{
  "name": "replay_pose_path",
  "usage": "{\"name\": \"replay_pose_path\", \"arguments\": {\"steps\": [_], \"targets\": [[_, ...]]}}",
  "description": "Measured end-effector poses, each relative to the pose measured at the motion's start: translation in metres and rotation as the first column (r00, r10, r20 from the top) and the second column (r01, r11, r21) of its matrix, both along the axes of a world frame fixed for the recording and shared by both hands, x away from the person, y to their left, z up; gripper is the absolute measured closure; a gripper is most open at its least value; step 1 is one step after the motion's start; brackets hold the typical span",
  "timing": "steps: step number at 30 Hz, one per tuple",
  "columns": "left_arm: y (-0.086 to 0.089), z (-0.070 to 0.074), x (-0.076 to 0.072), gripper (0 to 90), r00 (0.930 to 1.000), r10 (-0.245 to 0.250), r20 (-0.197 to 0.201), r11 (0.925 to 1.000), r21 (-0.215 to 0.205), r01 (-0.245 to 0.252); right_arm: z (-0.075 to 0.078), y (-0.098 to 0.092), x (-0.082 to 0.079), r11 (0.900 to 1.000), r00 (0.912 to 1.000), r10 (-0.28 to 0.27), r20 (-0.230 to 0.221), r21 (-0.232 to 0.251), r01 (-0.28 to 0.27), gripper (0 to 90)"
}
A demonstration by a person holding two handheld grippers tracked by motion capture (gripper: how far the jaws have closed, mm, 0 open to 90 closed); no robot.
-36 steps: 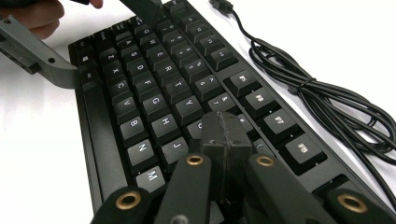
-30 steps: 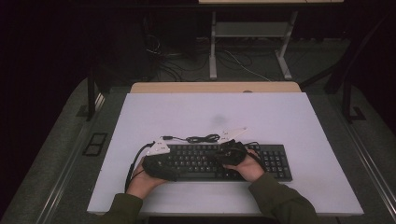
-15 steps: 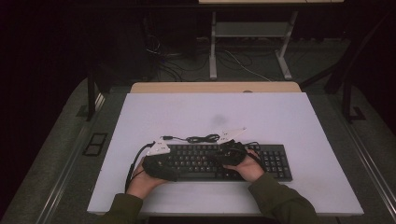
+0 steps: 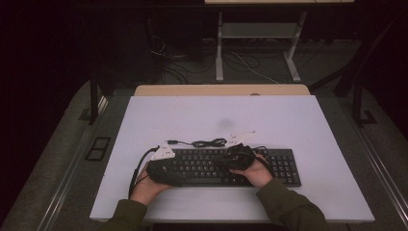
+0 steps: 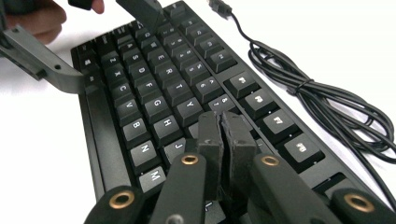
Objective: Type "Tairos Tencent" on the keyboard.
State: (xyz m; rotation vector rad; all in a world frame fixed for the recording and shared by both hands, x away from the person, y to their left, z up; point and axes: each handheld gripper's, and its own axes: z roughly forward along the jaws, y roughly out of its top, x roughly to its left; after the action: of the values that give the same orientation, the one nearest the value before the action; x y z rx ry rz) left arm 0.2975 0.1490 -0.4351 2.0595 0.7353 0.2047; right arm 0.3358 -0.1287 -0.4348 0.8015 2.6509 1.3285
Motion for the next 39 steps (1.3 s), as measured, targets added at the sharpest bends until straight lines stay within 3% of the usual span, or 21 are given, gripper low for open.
{"name": "replay_pose_path", "arguments": {"steps": [14,16,24,31,39], "targets": [[-0.001,0.001,0.0,13.9,1.0,-0.001,0.001,1.0,-0.001,0.001,0.004,-0.007,0.001,0.997,1.0,-0.005,-0.002,0.076,0.005,56.5],[-0.001,0.001,-0.001,14.0,1.0,-0.001,0.002,1.0,-0.001,0.001,0.005,-0.009,0.002,0.996,1.0,-0.008,0.001,0.094,0.008,48.2],[-0.001,0.002,-0.001,14.3,1.0,-0.003,0.005,1.0,0.009,0.003,0.006,-0.012,0.003,0.991,0.9995,-0.027,0.014,0.132,0.025,30.6],[-0.003,0.003,0.001,15.4,0.9999,-0.004,0.014,0.9999,0.016,0.003,0.006,-0.015,0.004,0.987,0.9987,-0.043,0.029,0.153,0.038,23.5],[-0.005,0.007,0.006,23.8,0.9998,-0.003,0.021,0.9998,0.017,0.003,0.006,-0.017,0.005,0.985,0.9978,-0.058,0.03,0.164,0.053,21.0]]}}
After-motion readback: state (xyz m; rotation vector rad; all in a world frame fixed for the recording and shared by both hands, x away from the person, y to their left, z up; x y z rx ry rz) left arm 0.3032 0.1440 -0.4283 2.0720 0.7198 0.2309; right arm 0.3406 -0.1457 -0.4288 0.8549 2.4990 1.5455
